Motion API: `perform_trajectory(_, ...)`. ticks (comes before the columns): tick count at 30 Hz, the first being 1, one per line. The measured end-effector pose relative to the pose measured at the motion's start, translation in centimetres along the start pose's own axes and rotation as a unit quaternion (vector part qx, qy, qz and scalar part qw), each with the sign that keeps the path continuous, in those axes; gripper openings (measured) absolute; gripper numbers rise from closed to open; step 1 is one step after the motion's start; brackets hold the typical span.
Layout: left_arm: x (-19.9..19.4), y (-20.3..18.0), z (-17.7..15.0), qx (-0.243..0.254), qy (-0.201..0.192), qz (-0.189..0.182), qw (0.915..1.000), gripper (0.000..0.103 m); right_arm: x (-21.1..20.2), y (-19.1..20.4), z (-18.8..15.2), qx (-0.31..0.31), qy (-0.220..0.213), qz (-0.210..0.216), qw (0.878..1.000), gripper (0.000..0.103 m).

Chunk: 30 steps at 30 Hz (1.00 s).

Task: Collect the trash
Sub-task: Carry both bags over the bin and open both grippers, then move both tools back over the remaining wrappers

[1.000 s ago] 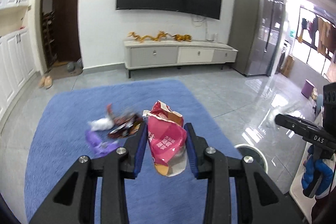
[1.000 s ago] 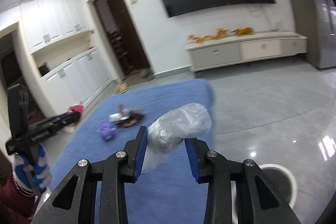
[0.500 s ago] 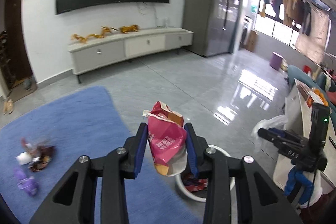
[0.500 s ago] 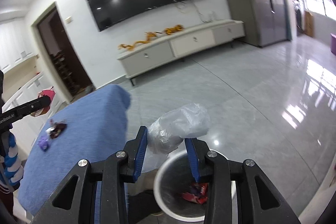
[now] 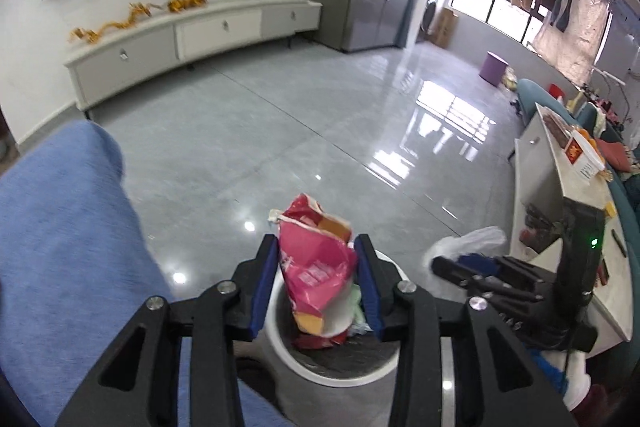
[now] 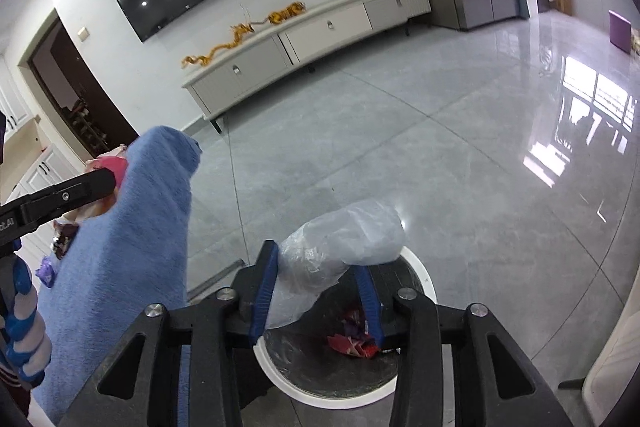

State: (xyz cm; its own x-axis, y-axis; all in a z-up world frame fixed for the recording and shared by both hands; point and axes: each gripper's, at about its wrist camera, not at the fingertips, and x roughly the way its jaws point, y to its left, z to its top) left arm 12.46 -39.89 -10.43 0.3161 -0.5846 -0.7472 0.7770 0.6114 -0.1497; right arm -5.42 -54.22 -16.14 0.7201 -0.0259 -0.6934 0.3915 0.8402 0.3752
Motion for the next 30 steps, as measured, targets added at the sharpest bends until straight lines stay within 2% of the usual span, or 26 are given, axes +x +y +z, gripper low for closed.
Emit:
perform_trajectory(1,0.6,-0.3,0.0,-0.001,0.005,-0.007,1.0,0.05,0.3,0.2,-0.1,0.002,0.004,-0.001,1.0,0.043)
perform_trajectory(2,1.0,-0.4,-0.1,-0.003,0.006,-0.011,0.9999,0.059,0.6,0.4,-0.2,0.003,0.009,-0.003,1.0,0.049)
perform_trajectory(3,1.3,-0.5,-0.1,-0.003,0.006,-0.015,0.9999,0.063,0.8,0.2,-0.3,0.003,0.011,-0.005,1.0,0.051)
perform_trajectory(5,1.6,-0.8,-0.2,-0.003,0.01,-0.024,0.9997,0.064,1.0,0.1,-0.6,0.003,0.015,-0.01,1.0,0.055)
perform_trajectory(9,1.7,-0.9,-0.2,0.001,0.015,-0.024,0.9996,0.064,0.8,-0.4,-0.6,0.009,0.018,-0.015,1.0,0.056)
perform_trajectory(14,0.8,-1.3,-0.7,0.011,0.003,-0.009,0.9999,0.064,-0.2,-0.2,-0.5,0.009,0.012,-0.017,1.0,0.056)
perform_trajectory(30,-6.8,-0.2,-1.7,0.022,-0.078,0.049,0.9955,0.065,-5.7,2.9,1.0,-0.007,-0.038,-0.032,0.999,0.056)
